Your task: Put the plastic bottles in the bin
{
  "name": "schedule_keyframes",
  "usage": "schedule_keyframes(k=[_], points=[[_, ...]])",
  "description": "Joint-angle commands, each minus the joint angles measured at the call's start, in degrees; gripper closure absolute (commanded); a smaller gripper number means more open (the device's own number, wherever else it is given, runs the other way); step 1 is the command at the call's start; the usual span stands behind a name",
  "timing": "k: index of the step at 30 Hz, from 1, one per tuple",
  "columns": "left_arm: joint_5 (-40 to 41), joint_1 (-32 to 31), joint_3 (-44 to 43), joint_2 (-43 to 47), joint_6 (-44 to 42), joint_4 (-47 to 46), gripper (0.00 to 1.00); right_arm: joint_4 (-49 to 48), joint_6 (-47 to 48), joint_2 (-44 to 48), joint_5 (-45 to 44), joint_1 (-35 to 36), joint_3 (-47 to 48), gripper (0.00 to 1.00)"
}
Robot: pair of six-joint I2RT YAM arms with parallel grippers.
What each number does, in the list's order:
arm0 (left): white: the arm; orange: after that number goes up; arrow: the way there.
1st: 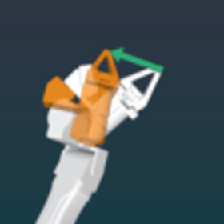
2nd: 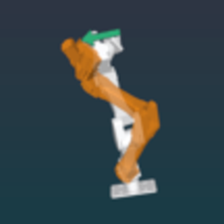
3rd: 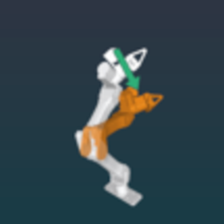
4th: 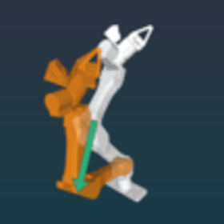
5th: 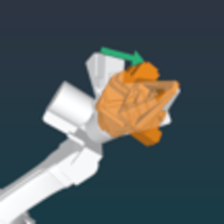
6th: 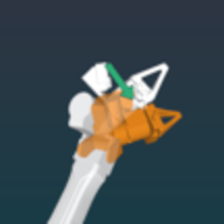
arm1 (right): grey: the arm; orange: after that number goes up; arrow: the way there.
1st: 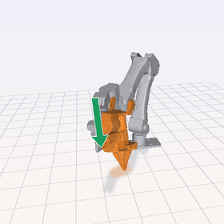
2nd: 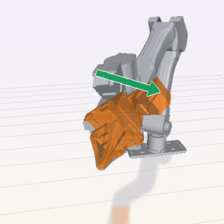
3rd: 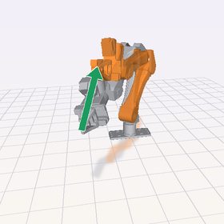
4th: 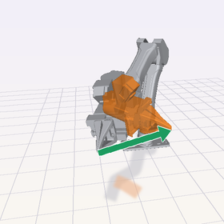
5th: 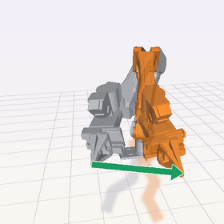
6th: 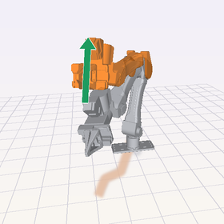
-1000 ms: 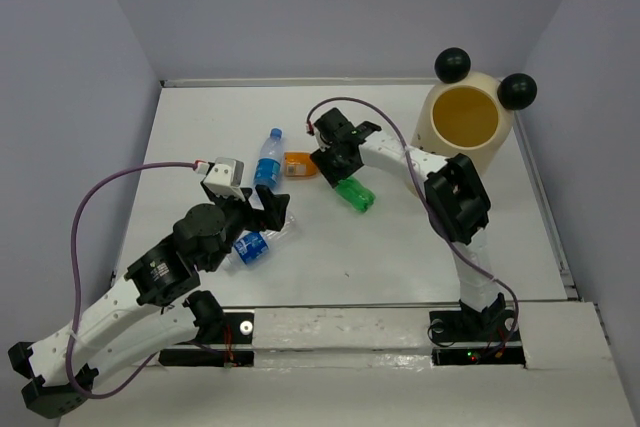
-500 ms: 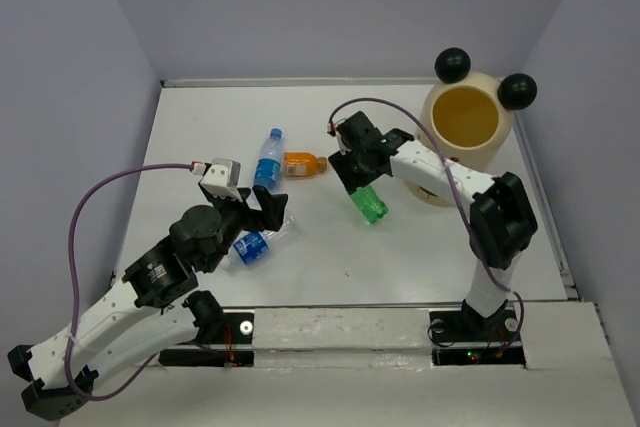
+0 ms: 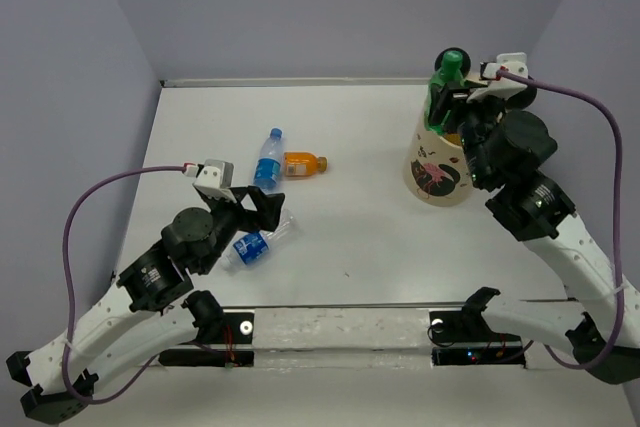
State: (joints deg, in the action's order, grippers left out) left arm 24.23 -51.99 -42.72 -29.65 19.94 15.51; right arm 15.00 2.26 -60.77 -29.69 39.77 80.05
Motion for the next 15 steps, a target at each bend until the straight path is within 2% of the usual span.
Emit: schedule_keyframes(k=[1,6,12,15], points=[[-0.2,0.5,0.5,0.0,-1.2,-2.9,0.01,-21.0,14.2,0.0,-15.9,-1.9,-8.1,0.7],[-0.7,0.9,0.6,0.5,-1.7,-3.3,0.01,-30.7,15.6,1.5,-13.4,-9.5,-13.9,0.7],[-1.1,1.0,0.7,0.6,-1.8,-3.4,0.01,-39.0,16.8,2.0,-8.9,-12.5,-21.6,0.71],[-1.3,1.0,0.7,0.6,-1.8,-3.4,0.01,-40.0,16.7,1.3,-8.1,-13.1,-23.2,0.71]])
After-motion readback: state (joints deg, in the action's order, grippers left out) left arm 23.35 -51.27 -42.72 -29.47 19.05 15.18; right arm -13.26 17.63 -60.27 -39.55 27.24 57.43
